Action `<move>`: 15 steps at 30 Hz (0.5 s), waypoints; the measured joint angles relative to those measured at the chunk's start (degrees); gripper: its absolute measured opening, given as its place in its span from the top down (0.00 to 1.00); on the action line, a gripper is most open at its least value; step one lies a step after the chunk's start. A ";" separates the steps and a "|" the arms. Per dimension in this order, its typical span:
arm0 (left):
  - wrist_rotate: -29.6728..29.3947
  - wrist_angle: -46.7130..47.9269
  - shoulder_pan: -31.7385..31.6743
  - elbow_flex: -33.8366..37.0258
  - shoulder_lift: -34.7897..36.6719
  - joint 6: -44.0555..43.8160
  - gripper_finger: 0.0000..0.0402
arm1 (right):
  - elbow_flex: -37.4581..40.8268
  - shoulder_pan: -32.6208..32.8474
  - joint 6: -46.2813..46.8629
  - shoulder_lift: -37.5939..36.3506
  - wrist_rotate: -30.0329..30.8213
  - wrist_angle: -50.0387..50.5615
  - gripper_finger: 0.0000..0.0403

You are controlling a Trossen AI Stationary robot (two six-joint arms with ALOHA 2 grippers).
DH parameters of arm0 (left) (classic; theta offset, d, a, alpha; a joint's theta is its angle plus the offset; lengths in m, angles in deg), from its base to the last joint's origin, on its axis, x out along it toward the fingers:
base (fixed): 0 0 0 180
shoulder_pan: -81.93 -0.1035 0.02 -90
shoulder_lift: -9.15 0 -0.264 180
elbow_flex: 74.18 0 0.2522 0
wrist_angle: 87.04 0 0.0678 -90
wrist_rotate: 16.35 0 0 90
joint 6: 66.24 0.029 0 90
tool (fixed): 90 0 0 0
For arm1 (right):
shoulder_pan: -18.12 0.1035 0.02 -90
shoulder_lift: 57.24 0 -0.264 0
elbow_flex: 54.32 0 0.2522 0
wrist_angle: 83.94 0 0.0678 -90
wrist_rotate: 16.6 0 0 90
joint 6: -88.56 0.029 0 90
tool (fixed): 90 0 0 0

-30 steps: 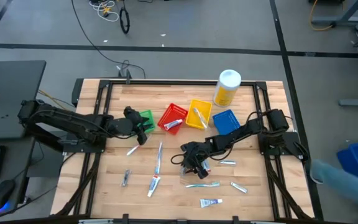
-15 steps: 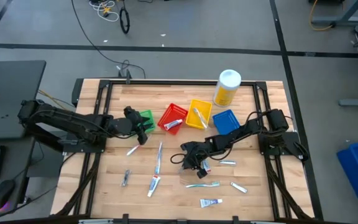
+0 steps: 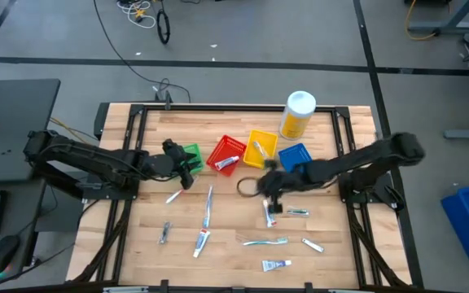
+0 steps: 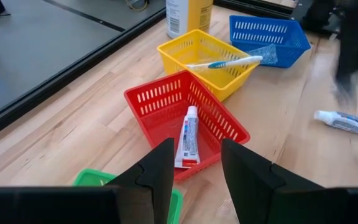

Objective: Pick & Place Travel size toiletries
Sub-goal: Put the silver nail cutter into the blue bin

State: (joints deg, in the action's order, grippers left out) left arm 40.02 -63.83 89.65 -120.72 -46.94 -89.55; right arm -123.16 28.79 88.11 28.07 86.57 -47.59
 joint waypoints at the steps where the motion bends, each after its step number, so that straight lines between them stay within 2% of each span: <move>1: -0.02 -0.09 0.00 0.00 -0.22 0.00 0.65 | 0.00 -0.32 2.57 -2.24 2.65 3.91 0.91; 5: -0.01 -0.05 0.00 0.00 -0.31 0.00 0.66 | 0.00 -2.00 15.13 -9.67 9.64 19.37 0.91; 9: -0.02 0.00 0.00 0.00 -0.31 0.00 0.66 | 1.90 -3.91 28.29 -13.86 11.78 31.08 0.91; 12: -0.22 0.00 -0.02 0.00 -0.31 0.00 0.66 | 5.61 -5.24 34.50 -15.48 11.87 32.15 0.91; 15: -0.22 0.04 -0.02 0.00 -0.30 0.00 0.66 | 9.88 -6.42 36.83 -15.77 11.81 30.05 0.89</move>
State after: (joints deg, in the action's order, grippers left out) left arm 39.80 -63.79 89.63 -120.72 -47.24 -89.55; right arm -113.28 22.37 124.93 12.30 98.38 -17.55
